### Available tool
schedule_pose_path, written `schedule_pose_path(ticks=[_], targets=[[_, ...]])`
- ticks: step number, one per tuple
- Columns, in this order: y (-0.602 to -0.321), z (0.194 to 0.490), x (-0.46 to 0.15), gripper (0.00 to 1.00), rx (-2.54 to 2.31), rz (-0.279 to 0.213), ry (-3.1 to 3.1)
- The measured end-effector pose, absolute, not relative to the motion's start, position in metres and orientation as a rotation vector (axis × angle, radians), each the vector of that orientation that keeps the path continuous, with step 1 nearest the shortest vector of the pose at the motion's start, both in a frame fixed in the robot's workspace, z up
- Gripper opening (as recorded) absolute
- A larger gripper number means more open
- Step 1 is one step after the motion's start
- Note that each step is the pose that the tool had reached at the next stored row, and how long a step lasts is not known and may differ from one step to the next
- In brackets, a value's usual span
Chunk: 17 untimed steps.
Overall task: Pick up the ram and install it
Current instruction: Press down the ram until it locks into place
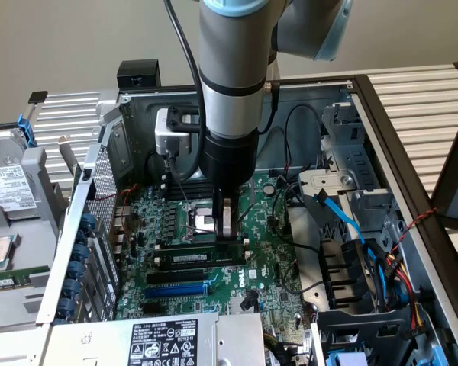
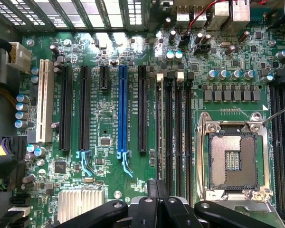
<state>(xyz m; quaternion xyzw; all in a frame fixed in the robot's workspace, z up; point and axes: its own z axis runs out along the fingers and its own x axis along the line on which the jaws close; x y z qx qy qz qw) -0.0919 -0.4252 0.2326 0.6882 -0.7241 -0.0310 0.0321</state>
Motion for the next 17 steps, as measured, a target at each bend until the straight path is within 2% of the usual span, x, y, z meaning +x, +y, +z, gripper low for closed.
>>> schedule_pose_path(ticks=[17], targets=[[-0.4251,0.2304,-0.0919,0.11,2.123,-0.084,-2.234]])
